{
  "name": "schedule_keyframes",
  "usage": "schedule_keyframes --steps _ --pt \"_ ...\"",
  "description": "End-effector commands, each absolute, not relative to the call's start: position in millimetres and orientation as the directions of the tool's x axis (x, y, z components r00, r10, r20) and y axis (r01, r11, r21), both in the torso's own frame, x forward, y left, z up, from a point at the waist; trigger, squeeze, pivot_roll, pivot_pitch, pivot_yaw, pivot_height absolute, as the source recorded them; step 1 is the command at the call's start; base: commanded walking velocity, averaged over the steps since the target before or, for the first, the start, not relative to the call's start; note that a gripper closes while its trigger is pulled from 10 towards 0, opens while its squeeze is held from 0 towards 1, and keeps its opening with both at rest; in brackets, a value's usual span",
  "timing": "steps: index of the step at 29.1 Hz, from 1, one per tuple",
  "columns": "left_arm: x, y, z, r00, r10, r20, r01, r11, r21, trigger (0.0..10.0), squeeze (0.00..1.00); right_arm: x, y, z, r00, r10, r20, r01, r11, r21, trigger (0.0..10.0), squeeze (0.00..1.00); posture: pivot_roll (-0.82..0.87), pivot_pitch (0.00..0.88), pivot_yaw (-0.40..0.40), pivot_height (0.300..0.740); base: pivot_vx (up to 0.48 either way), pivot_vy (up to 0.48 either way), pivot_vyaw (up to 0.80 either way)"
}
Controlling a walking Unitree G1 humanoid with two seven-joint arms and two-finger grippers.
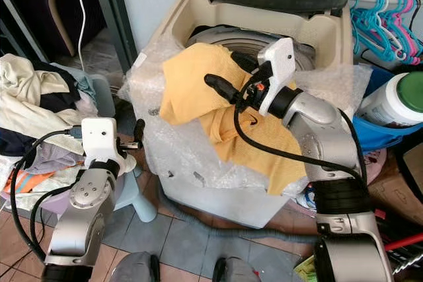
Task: Clothes washing
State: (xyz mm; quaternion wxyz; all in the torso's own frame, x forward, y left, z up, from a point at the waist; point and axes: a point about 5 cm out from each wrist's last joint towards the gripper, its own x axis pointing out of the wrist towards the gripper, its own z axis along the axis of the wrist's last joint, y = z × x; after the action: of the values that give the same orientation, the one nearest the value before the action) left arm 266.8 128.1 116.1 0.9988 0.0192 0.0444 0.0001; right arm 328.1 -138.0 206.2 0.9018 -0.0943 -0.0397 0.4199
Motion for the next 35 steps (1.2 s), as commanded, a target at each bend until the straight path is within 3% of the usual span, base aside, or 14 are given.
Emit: schedule_keyframes --steps 1,3,4,5,7,13,18,24,27,30,31,34,35 --pt "268.3 125.7 114.8 0.995 -0.009 -0.096 0.013 0.999 0.04 10.0 0.0 334.6 -137.5 191.6 0.706 0.701 -0.104 -0.692 0.65 -0.315 10.0 0.0 0.05 0.041 0.0 0.74 0.0 0.0 0.0" --pt "268.2 125.4 115.0 0.995 -0.013 -0.095 0.017 0.999 0.04 10.0 0.0 338.8 -137.1 186.8 0.746 0.656 -0.118 -0.649 0.674 -0.354 10.0 0.0 0.05 0.041 0.0 0.74 0.0 0.0 0.0" --pt "268.1 125.0 114.8 0.995 -0.016 -0.097 0.02 0.999 0.041 10.0 0.0 342.4 -136.4 182.8 0.782 0.612 -0.119 -0.609 0.708 -0.359 7.7 0.0 0.06 0.041 -0.003 0.74 0.0 0.0 0.0" --pt "268.2 124.9 114.7 0.995 -0.017 -0.098 0.021 0.999 0.042 10.0 0.0 343.8 -136.0 180.2 0.796 0.593 -0.124 -0.593 0.72 -0.361 7.7 0.0 0.06 0.041 -0.003 0.74 0.0 0.0 0.0" --pt "268.2 124.5 114.1 0.995 -0.018 -0.102 0.023 0.999 0.041 10.0 0.0 347.4 -138.5 171.0 0.835 0.53 -0.149 -0.546 0.761 -0.351 0.0 0.0 0.06 0.041 -0.004 0.74 0.0 0.0 0.0" --pt "267.8 124.0 112.6 0.994 -0.017 -0.111 0.023 0.999 0.046 10.0 0.0 359.0 -151.8 170.9 0.912 0.394 -0.116 -0.409 0.848 -0.338 0.0 0.0 0.06 0.04 -0.004 0.74 0.0 0.0 0.0" --pt "268.9 122.1 110.2 0.992 -0.023 -0.123 0.029 0.998 0.049 10.0 0.0 392.0 -179.3 204.7 0.984 0.173 -0.029 -0.175 0.959 -0.221 0.0 0.0 0.05 0.036 -0.003 0.74 0.0 0.0 0.0" --pt "271.0 119.6 110.4 0.992 -0.025 -0.121 0.032 0.998 0.054 10.0 0.0 415.6 -187.7 260.3 0.994 0.064 0.087 -0.051 0.988 -0.146 0.0 0.0 0.05 0.03 -0.007 0.74 0.0 0.0 0.0" --pt "271.8 120.5 110.7 0.993 -0.015 -0.116 0.022 0.998 0.06 10.0 0.0 418.9 -183.5 292.3 0.979 0.08 0.19 -0.057 0.991 -0.124 0.0 0.0 0.06 0.028 -0.017 0.74 0.0 0.0 0.0" --pt "270.3 124.0 110.3 0.993 0.02 -0.113 -0.014 0.998 0.058 10.0 0.0 418.8 -176.9 306.8 0.958 0.185 0.22 -0.138 0.968 -0.21 0.0 0.0 0.07 0.026 -0.029 0.74 0.0 0.0 0.0" --pt "269.1 125.8 109.0 0.992 0.041 -0.12 -0.035 0.998 0.049 10.0 0.0 416.2 -174.8 297.0 0.946 0.271 0.179 -0.213 0.934 -0.286 7.9 0.0 0.07 0.026 -0.034 0.74 0.0 0.0 0.0" --pt "268.4 126.8 107.5 0.989 0.059 -0.134 -0.057 0.998 0.017 10.0 0.0 409.5 -169.8 282.5 0.898 0.419 0.133 -0.357 0.872 -0.335 8.6 0.0 0.07 0.027 -0.035 0.74 0.0 0.0 0.0" --pt "268.6 126.6 108.4 0.99 0.053 -0.128 -0.05 0.998 0.022 10.0 0.0 402.8 -170.5 272.9 0.868 0.485 0.108 -0.424 0.837 -0.347 10.0 0.0 0.06 0.03 -0.032 0.74 0.0 0.0 0.0"
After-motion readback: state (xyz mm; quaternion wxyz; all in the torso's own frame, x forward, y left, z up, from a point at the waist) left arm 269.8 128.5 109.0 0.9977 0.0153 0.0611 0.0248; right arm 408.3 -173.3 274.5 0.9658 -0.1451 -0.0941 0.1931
